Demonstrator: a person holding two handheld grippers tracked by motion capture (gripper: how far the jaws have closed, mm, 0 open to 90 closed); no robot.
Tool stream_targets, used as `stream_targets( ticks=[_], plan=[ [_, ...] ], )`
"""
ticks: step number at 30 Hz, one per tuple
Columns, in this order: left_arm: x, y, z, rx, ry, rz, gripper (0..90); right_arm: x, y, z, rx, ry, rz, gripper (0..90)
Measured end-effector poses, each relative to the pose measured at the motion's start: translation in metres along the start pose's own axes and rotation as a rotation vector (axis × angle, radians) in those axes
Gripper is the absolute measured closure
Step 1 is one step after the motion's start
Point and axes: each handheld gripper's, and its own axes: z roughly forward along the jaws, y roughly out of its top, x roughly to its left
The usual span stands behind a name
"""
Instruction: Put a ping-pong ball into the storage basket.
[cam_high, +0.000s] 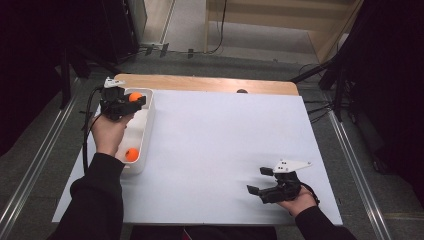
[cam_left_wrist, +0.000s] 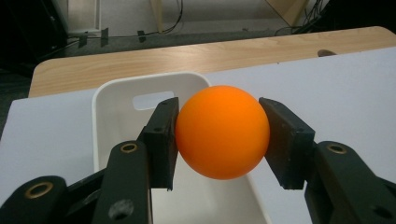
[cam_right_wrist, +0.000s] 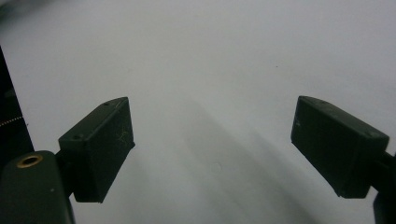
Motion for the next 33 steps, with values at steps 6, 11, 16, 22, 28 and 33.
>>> stream_targets(
  ticks=[6, 11, 16, 22, 28, 33],
  plan=[
    [0.001, -0.002, 0.005, -0.016, 0.010, -0.024, 50.9, -0.001, 0.000, 0.000, 0.001, 0.001, -0.003, 11.6],
    [0.003, -0.004, 0.010, -0.010, 0.011, -0.027, 50.9, -0.001, -0.001, 0.000, -0.001, -0.004, 0.005, 11.6],
    [0.003, -0.007, 0.014, -0.012, 0.027, -0.024, 50.8, -0.001, -0.001, 0.000, 0.000, -0.005, 0.009, 11.6],
    [0.005, -0.013, 0.021, -0.022, 0.041, -0.018, 50.8, -0.002, -0.001, 0.000, -0.004, -0.005, -0.002, 12.4],
    [0.004, -0.015, 0.024, -0.010, 0.053, -0.017, 50.8, -0.002, -0.001, 0.000, -0.006, 0.000, -0.002, 12.3],
    [0.004, -0.015, 0.026, 0.009, 0.071, -0.019, 50.7, -0.002, -0.001, 0.000, -0.005, -0.002, -0.003, 12.3]
  ],
)
